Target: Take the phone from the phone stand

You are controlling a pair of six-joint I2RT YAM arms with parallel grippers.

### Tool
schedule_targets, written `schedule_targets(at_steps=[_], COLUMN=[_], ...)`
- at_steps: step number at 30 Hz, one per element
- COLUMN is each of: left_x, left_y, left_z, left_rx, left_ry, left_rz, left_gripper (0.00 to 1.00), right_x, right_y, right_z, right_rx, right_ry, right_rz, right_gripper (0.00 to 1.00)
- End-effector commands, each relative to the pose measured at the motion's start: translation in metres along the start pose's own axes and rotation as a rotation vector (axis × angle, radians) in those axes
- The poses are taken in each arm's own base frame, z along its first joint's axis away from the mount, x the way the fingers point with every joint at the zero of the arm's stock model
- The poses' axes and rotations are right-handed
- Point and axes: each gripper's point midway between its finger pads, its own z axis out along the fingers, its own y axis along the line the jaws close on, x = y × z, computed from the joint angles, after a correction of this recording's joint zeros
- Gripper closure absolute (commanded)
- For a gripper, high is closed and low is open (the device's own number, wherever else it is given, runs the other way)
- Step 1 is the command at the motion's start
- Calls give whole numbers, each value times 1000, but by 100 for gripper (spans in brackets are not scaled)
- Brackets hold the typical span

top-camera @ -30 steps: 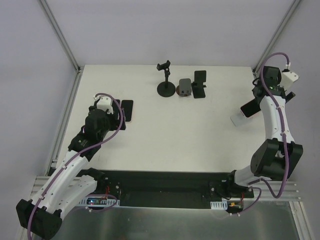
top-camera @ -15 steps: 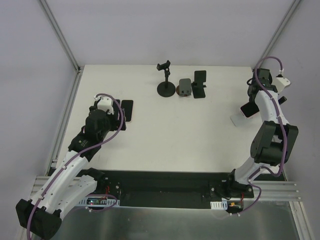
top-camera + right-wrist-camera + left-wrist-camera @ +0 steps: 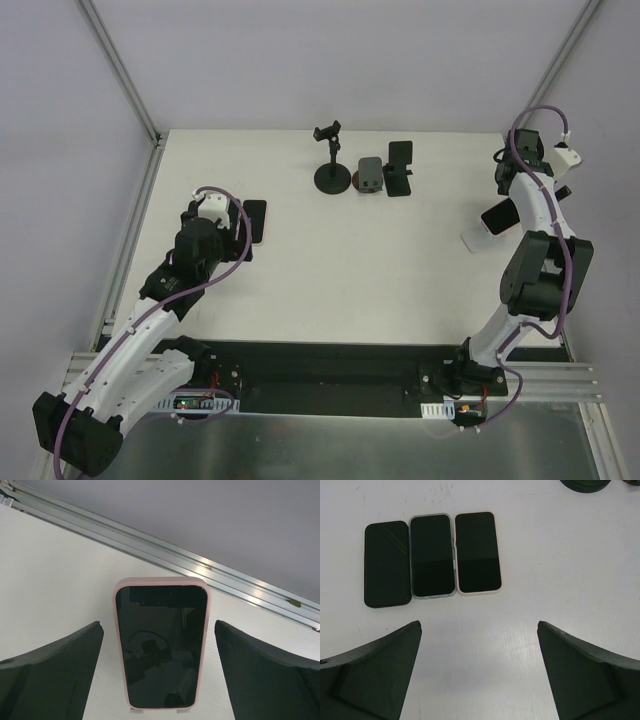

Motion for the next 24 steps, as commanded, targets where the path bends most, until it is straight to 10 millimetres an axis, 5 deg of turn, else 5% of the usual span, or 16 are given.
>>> schedule_targets(at_steps=[1,16,24], left_x=[-5,-5,-7], left_y=[-1,-3,-4], left_z=[3,3,2], left_rx=[0,12,18], left_ry=[-22,-22,-27], left_rz=[19,24,21], left_gripper=[1,1,1], right_x=[-16,6,3], right_y=[4,-3,-3], right_z=[2,18,10], right_rx=[23,93,62], right_ry=[-34,6,16], right_rz=[50,5,15], right_gripper=[4,1,22])
